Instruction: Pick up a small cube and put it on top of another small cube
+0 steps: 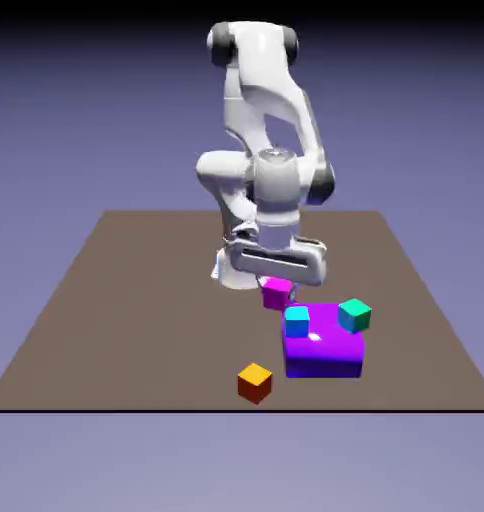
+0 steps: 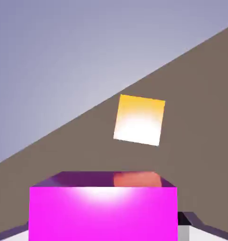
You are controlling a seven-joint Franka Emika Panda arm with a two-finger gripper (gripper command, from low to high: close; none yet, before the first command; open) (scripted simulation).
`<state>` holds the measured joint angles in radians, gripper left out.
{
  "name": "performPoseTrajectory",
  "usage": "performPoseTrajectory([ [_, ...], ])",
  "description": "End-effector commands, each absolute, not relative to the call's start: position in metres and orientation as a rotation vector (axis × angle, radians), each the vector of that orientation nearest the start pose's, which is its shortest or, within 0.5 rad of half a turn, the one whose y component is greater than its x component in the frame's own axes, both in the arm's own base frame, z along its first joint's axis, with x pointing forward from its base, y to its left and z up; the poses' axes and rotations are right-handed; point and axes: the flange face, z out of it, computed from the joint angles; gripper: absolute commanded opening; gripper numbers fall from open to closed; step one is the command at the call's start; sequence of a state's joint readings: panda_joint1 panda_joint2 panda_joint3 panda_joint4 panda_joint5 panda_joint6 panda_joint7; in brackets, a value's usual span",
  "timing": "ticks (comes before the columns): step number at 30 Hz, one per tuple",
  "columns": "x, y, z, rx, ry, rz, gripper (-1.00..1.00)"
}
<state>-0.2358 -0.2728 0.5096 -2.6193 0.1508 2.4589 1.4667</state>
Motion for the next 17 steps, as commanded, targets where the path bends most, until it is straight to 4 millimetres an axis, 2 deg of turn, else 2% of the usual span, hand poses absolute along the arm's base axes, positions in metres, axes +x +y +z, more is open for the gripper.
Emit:
performPoseTrajectory([
  [1, 0.401, 0.121, 0.341, -2.459, 1.906, -0.143, -1.00],
  [2, 0.392, 0.129, 0.342, -2.468, 1.917, -0.160, -1.00],
  [3, 0.392, 0.129, 0.342, -2.468, 1.917, -0.160, -1.00],
  [9, 0.396, 0.126, 0.272, -2.468, 1.917, -0.160, -1.00],
  [10, 0.396, 0.126, 0.272, -2.468, 1.917, -0.160, 1.00],
  [11, 0.396, 0.126, 0.272, -2.468, 1.917, -0.160, 1.00],
  [17, 0.392, 0.129, 0.342, -2.468, 1.917, -0.160, 1.00],
])
